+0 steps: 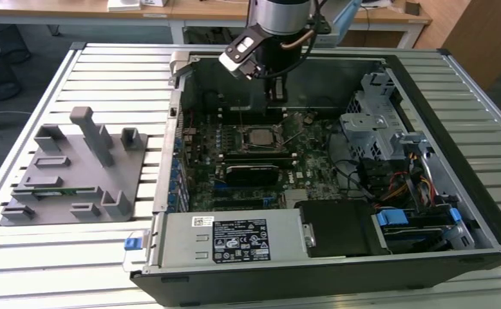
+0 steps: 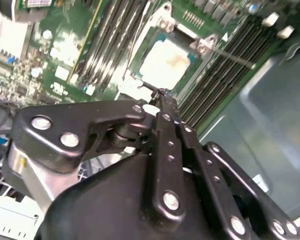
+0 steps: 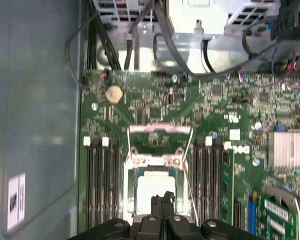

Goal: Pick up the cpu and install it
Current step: 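Close the cpu cover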

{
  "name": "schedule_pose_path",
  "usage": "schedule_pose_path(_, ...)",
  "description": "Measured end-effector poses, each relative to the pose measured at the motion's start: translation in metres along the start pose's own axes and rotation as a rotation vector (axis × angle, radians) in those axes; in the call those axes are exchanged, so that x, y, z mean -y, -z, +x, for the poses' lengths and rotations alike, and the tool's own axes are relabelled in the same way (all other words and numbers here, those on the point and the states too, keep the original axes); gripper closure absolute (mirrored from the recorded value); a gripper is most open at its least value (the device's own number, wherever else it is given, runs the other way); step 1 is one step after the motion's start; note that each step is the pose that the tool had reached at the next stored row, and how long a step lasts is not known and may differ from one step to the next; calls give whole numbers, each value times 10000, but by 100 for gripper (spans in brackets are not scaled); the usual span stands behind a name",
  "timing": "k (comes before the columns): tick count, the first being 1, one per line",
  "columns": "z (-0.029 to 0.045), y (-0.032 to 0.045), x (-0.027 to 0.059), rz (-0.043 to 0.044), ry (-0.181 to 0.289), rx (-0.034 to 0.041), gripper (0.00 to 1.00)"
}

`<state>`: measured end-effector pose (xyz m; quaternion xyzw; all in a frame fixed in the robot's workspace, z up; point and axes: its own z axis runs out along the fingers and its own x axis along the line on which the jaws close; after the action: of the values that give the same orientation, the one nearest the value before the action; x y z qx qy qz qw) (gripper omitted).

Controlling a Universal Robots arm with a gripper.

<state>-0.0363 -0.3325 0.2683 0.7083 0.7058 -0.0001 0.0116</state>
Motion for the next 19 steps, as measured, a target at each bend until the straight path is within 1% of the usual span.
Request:
schedule_pose_path(1,0,-2,-25,0,1,-1,89)
schedule_pose_path(3,-14,-2,-36,2,1,2,89)
schedule_pose_path(4,-34,-3,-36,1,0,1,89)
schedule_pose_path(7,-125,-6,-37,0,1,0,89)
schedule_pose_path(8,-141,-6,-37,1,1,1,89)
schedule_pose_path(11,-143,-7,-60,1,1,0,89)
schedule_pose_path(15,-144,-8,-139,22,1,1,89)
schedule_pose_path(17,-144,-1,-143,26,1,4,89)
schedule_pose_path(19,-144,29,-143,25,0,1,89)
